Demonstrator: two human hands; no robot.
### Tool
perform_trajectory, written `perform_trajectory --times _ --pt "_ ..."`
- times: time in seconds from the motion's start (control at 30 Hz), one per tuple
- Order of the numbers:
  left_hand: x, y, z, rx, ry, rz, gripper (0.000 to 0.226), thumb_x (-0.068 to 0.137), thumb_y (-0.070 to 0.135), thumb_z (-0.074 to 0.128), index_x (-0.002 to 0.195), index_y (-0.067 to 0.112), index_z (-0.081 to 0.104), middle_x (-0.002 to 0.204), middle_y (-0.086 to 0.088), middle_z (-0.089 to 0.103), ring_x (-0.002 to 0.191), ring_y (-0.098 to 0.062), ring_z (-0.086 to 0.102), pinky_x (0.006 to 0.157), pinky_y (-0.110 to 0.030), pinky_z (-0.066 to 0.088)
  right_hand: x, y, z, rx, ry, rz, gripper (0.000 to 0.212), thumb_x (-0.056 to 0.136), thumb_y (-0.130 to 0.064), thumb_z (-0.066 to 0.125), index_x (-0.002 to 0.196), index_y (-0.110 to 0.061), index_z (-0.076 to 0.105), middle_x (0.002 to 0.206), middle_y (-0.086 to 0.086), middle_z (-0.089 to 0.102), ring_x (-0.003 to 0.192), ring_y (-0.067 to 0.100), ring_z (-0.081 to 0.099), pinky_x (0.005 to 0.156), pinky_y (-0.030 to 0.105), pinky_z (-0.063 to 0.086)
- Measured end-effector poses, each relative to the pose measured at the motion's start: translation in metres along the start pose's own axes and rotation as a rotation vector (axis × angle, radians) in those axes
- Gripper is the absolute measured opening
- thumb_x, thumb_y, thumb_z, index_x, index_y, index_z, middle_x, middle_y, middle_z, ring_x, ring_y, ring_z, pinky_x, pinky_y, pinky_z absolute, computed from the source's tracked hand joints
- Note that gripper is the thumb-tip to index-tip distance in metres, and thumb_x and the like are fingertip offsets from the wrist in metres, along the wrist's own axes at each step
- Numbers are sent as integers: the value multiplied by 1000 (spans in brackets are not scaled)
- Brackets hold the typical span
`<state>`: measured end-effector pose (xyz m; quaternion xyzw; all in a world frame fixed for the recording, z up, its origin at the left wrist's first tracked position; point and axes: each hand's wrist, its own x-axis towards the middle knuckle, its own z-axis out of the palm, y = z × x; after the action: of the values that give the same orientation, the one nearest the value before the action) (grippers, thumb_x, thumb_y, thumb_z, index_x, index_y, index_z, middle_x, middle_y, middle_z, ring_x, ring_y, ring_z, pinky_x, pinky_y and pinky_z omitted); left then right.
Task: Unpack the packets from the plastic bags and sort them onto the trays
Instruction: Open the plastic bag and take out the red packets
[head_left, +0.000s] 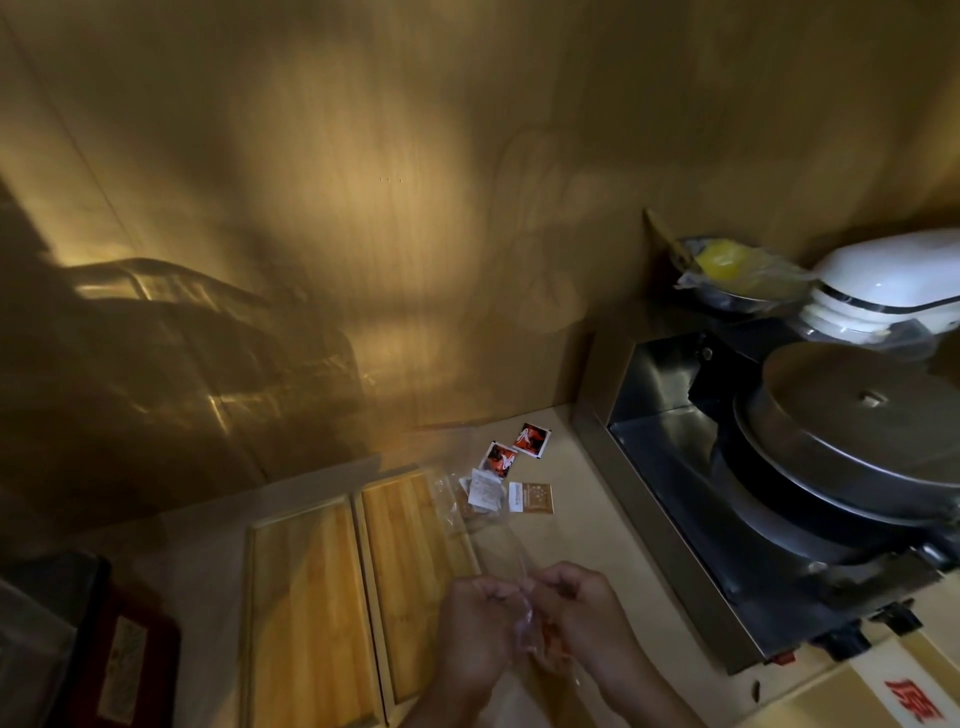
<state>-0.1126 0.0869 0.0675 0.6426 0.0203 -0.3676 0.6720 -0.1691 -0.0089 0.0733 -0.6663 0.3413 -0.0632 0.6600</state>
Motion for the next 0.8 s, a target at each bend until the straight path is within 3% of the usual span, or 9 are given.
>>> perform_trajectory --times 0.17,0.33,0.4,0.5,0.57,0.67,0.8 --pt "-6 6 -3 -14 62 34 15 78 -16 59 65 -9 61 50 -12 61 35 -14 58 33 -21 46 5 0 5 -25 4 40 30 76 0 65 50 -11 56 46 6 55 31 5 46 34 17 35" --pt "-8 8 -8 40 74 62 34 79 -19 55 52 1 57 46 -4 63 36 -7 57 36 -15 44 9 -1 11 -103 -4 20 36 75 0 63 44 -14 53 33 -4 51 32 6 46 42 19 39" --pt "-8 8 -12 70 87 66 34 76 -21 56 49 0 56 39 1 60 31 -5 53 32 -13 39 9 -3 14 -108 -22 18 37 76 2 60 44 -12 53 28 -4 49 27 4 44 36 16 35" --pt "-1 1 -17 143 145 73 50 74 -16 62 36 15 56 41 2 61 40 -12 55 44 -19 43 9 -6 19 -110 -41 9 30 78 -6 64 49 -7 55 29 -4 47 26 2 41 32 13 30" --pt "1 0 -18 178 152 62 49 73 -13 66 34 15 55 41 2 62 42 -14 56 46 -21 45 11 -6 22 -139 -64 14 34 79 -8 65 47 -9 55 34 -2 45 27 2 38 32 14 29" --pt "0 1 -19 183 82 6 40 73 -17 57 43 11 56 33 0 57 29 -9 51 35 -16 40 17 -3 23 -263 -62 -1 44 77 3 57 37 -15 48 39 -4 43 38 6 40 44 20 33" --pt "3 4 -22 221 -25 -69 30 66 -6 59 44 13 64 39 2 60 38 -11 56 42 -17 44 21 -2 19 -471 -101 -33 33 77 -4 53 46 -15 50 44 -5 49 39 3 46 43 22 34"
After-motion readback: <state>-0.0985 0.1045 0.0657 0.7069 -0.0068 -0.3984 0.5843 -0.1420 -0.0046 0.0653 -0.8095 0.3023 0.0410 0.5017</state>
